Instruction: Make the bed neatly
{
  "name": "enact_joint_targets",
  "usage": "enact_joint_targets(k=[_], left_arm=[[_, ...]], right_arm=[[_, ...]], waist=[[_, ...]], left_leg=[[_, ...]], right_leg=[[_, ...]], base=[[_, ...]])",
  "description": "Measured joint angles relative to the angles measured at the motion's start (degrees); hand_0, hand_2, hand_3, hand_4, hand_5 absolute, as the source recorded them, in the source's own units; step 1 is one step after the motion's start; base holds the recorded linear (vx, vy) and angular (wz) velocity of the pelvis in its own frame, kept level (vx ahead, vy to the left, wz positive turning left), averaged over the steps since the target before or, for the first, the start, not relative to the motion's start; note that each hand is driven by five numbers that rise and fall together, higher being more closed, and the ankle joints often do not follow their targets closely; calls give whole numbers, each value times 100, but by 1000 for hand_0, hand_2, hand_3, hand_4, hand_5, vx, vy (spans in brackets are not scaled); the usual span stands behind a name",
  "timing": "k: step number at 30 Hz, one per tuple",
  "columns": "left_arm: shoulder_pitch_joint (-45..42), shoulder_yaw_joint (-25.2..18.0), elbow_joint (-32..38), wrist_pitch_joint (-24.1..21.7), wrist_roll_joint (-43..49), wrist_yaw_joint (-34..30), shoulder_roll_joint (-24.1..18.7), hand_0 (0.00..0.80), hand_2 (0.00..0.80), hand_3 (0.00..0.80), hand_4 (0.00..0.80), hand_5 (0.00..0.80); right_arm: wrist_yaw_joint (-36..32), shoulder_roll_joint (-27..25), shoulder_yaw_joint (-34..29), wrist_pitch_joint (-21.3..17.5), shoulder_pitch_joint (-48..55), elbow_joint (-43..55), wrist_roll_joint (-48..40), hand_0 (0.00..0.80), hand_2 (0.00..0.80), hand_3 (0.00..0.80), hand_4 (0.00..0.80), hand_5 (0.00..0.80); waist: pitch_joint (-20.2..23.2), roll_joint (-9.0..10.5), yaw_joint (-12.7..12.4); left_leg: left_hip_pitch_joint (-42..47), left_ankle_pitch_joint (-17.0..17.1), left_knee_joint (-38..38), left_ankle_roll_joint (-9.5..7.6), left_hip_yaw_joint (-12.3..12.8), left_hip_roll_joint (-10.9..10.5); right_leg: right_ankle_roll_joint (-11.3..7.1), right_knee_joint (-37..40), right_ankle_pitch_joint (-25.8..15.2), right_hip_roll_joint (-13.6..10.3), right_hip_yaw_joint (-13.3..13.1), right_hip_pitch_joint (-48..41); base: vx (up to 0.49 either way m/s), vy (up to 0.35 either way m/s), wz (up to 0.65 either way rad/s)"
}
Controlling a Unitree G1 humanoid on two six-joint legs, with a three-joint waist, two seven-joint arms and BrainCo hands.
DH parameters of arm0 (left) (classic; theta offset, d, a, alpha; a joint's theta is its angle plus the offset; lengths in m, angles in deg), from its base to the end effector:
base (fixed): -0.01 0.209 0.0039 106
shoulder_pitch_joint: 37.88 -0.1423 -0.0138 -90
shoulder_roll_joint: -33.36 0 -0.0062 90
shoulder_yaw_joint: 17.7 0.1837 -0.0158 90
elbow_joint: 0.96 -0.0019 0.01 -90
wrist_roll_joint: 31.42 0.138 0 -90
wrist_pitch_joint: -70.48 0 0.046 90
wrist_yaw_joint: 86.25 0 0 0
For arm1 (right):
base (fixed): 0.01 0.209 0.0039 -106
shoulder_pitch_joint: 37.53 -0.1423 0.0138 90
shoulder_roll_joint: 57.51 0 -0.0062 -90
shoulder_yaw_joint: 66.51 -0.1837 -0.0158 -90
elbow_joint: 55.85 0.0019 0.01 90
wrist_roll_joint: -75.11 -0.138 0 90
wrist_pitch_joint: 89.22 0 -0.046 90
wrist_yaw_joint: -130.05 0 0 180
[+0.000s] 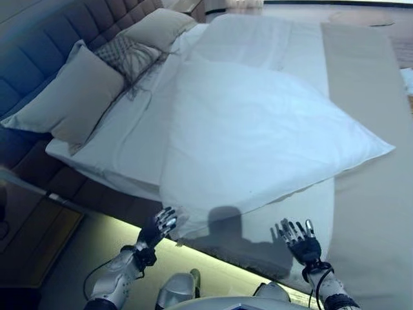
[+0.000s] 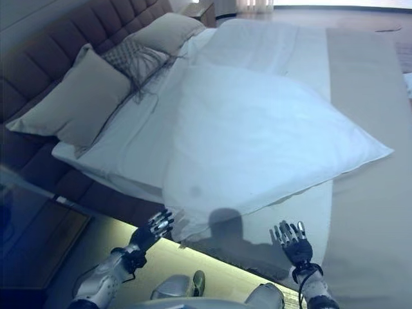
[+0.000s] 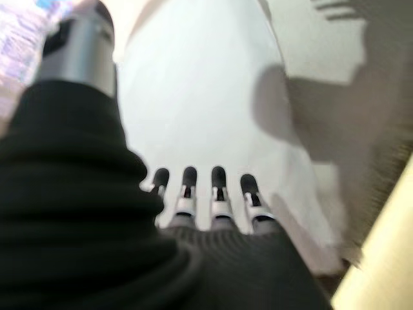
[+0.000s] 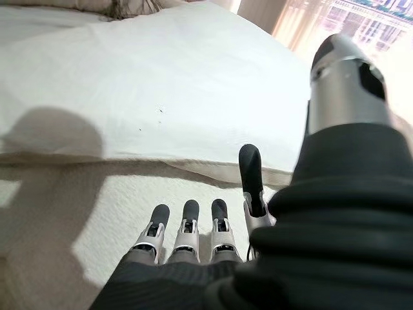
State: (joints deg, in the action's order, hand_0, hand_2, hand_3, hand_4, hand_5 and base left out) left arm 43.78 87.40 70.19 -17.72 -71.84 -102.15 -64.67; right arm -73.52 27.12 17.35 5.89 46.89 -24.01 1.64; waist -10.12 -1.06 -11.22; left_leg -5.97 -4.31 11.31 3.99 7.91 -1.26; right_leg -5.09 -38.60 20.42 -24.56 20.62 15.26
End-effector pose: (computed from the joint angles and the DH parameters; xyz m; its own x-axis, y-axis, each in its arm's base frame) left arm 0.1429 0.2124 -0.0359 0.8248 -0.3288 -0.4601 0.1561 0.9144 -0.3736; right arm 0.1410 -0.2775 -0.0702 0.8574 -0.0916 -0.5064 0.4867 0.4639 0.7402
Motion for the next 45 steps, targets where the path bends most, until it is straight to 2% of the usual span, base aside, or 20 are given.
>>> enact_joint_targets(k=[4, 6, 10, 13, 19, 24, 27, 31, 33, 39, 42, 45], left_arm=[[598, 208, 48, -25, -418, 76, -19, 0, 0, 0, 0, 0], [788, 253, 212, -26, -524, 105, -32, 0, 0, 0, 0, 0], [1031, 553, 260, -24, -601, 216, 10, 0, 0, 0, 0, 0], [1144, 920, 424, -28, -668, 403, 57, 0, 0, 0, 0, 0], [1140, 971, 429, -143, -810, 549, 57, 0, 0, 0, 0, 0], [1118, 983, 429, -145, -886, 600, 58, 0, 0, 0, 0, 0], [1064, 1091, 429, -153, -920, 632, 57, 0, 0, 0, 0, 0], [910, 1090, 433, -152, -922, 628, 60, 0, 0, 0, 0, 0], [869, 1091, 431, -152, -921, 628, 63, 0, 0, 0, 0, 0], [825, 1094, 424, -153, -917, 643, 48, 0, 0, 0, 0, 0], [789, 1139, 422, -153, -919, 699, 56, 0, 0, 0, 0, 0], [783, 1365, 395, -239, -928, 714, 114, 0, 0, 0, 0, 0]], right_arm=[[23, -506, -153, -63, -730, -458, -225, 0, 0, 0, 0, 0], [56, -572, -183, -118, -1005, -614, -351, 0, 0, 0, 0, 0], [304, -804, -295, -130, -1276, -618, -378, 0, 0, 0, 0, 0], [500, -1147, -477, -25, -1380, -644, -375, 0, 0, 0, 0, 0], [357, -1167, -472, -2, -1340, -770, -231, 0, 0, 0, 0, 0], [271, -1167, -482, -23, -1197, -768, 119, 0, 0, 0, 0, 0], [197, -1167, -523, -33, -1119, -768, 251, 0, 0, 0, 0, 0], [61, -1160, -665, -65, -1099, -749, 311, 0, 0, 0, 0, 0], [16, -1160, -686, -73, -1064, -747, 311, 0, 0, 0, 0, 0], [86, -1149, -707, 183, -846, -755, 428, 0, 0, 0, 0, 0], [246, -1201, -711, 411, -887, -757, 427, 0, 0, 0, 0, 0], [374, -1409, -701, 577, -891, -772, 420, 0, 0, 0, 0, 0]], waist=[[-314, -224, -90], [-400, -263, -89], [-497, -376, -68], [-586, -523, -60], [-585, -531, -55], [-580, -539, -39], [-577, -529, -34], [-571, -479, -30], [-562, -472, -31], [-400, -317, 53], [-338, -359, 71], [-212, -561, 82]], left_leg=[[-848, 15, 385, -84, -4, 58], [-1072, 62, 477, -74, 5, 73], [-1277, 46, 698, -64, 45, 41], [-1375, 26, 756, -146, 159, -42], [-1360, 94, 619, -215, 158, -63], [-1173, 105, 556, -219, 188, -104], [-947, 223, 312, -183, 188, -134], [-875, 283, 334, -227, 164, -66], [-868, 190, 433, -122, 150, -16], [-778, 320, 212, -121, 192, -65], [-792, 396, 152, -157, 235, -67], [-962, 342, 324, -96, 228, -90]], right_leg=[[120, -203, -92, -67, 58, 630], [185, -363, -103, -125, 74, 865], [230, -546, -45, -265, 89, 1030], [222, -660, -50, -430, 68, 1151], [244, -731, -37, -470, 33, 1207], [252, -760, -32, -520, 2, 1052], [250, -765, -35, -522, -100, 938], [269, -703, -19, -508, -87, 888], [251, -703, -27, -515, -84, 870], [124, -652, -101, -578, -145, 776], [140, -603, -85, -594, -137, 836], [55, -641, -137, -718, -124, 996]], base=[[-209, -14, 23], [36, 10, 21], [14, 164, 10], [-29, 98, 3], [72, 24, 7], [88, 29, 1], [68, -27, 10], [70, -36, 6], [61, -14, -16], [36, 12, 13], [-38, 74, 3], [-49, 68, -7]])
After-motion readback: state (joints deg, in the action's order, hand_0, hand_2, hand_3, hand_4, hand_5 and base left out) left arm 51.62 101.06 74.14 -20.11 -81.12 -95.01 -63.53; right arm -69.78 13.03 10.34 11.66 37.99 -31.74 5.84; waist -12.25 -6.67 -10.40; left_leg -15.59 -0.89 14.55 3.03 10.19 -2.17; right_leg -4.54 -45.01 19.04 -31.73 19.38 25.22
